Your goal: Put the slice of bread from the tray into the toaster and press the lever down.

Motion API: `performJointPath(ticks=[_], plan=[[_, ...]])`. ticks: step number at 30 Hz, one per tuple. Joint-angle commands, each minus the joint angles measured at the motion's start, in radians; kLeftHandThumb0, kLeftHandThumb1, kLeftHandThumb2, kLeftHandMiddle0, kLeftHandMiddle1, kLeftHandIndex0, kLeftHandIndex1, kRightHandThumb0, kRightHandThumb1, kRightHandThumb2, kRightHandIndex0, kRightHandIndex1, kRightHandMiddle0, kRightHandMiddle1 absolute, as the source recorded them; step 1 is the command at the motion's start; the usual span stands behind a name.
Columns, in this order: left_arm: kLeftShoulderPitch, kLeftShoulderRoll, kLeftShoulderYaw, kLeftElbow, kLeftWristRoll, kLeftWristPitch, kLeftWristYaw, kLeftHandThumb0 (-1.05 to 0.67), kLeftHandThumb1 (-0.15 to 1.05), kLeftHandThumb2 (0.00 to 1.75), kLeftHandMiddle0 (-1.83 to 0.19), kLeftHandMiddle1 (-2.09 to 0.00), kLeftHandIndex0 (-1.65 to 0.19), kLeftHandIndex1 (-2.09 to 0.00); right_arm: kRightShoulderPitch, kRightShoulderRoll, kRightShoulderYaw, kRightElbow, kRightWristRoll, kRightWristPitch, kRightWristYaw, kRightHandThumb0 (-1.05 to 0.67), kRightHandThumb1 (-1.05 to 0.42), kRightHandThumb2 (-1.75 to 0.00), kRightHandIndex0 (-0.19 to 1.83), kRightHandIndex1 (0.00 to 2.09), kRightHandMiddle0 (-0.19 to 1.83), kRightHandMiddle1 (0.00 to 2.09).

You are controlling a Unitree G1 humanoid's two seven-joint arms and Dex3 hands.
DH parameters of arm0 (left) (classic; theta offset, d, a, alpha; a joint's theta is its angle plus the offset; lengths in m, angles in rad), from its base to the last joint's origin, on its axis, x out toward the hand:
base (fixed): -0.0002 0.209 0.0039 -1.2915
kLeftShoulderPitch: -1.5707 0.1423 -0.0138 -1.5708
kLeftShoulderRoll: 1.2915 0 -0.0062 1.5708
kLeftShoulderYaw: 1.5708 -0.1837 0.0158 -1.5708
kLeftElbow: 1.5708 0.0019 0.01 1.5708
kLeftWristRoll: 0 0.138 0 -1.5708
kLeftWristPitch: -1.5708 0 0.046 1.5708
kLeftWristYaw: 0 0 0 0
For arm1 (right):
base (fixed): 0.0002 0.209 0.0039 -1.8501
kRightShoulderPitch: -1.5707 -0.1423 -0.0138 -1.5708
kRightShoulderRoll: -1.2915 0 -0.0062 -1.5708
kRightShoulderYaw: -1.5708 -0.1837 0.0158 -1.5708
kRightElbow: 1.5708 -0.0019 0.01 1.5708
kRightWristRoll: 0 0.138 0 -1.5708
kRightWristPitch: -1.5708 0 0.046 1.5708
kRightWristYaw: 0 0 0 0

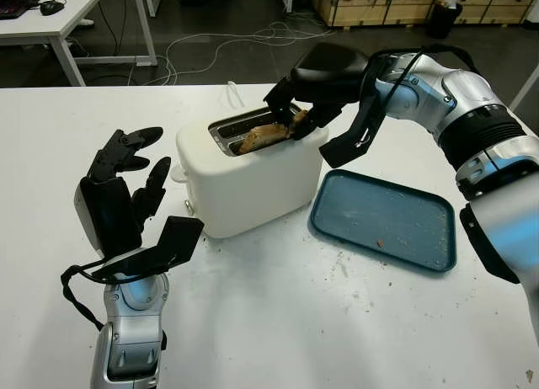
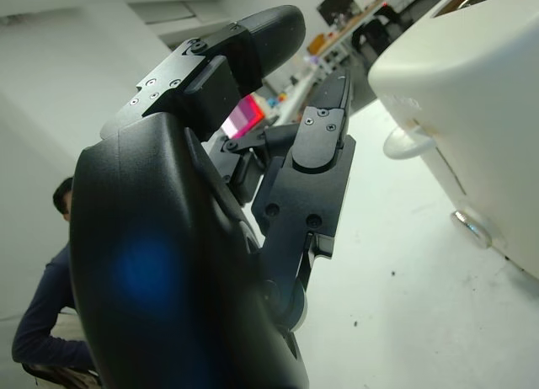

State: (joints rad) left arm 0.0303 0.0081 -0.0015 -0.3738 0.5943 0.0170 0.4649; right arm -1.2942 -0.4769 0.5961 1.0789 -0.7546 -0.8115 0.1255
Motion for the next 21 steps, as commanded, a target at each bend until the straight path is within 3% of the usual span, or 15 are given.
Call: performJointPath(ticks=[1, 3, 6, 11, 16, 21], plan=[[0.001, -0.006, 0.0, -0.004, 0.003, -0.007, 0.003, -0.15, 0.86, 0.0, -0.56, -1.23, -0.73, -0.62, 0.021, -0.004, -0.009, -0.007, 0.006, -0.028, -0.011, -0.63, -0.92, -0.03, 0.62, 1.45, 0.57, 1.3], [0.001, -0.007, -0.001, -0.004, 0.005, -0.007, 0.003, -0.15, 0.86, 0.0, -0.56, -1.23, -0.73, -0.62, 0.01, -0.016, -0.02, -0.016, 0.016, -0.039, -0.004, -0.67, -0.92, -0.03, 0.44, 1.11, 0.51, 0.89], [0.002, -0.002, -0.002, -0.001, 0.012, -0.009, 0.004, -0.15, 0.86, 0.0, -0.56, -1.23, -0.73, -0.62, -0.005, -0.03, -0.054, -0.029, 0.035, -0.053, -0.016, -0.71, -0.92, -0.04, 0.27, 0.93, 0.5, 0.49], [0.002, -0.003, -0.001, 0.0, 0.002, -0.014, 0.002, -0.13, 0.86, 0.0, -0.57, -1.23, -0.74, -0.62, -0.029, -0.056, -0.136, -0.068, 0.109, -0.053, 0.039, -0.76, -0.92, -0.02, 0.02, 0.89, 0.36, 0.33], [0.003, -0.002, -0.002, -0.001, 0.01, -0.011, 0.004, -0.14, 0.86, 0.0, -0.56, -1.23, -0.73, -0.62, -0.028, -0.109, -0.239, -0.176, 0.27, -0.013, 0.233, -0.83, -0.83, 0.0, 0.0, 0.43, 0.23, 0.19], [0.003, 0.002, 0.001, 0.001, 0.004, -0.016, 0.002, -0.15, 0.86, 0.0, -0.56, -1.23, -0.74, -0.62, 0.043, -0.16, -0.345, -0.269, 0.436, 0.025, 0.36, -0.85, -0.79, 0.0, 0.0, 0.2, 0.17, 0.14]])
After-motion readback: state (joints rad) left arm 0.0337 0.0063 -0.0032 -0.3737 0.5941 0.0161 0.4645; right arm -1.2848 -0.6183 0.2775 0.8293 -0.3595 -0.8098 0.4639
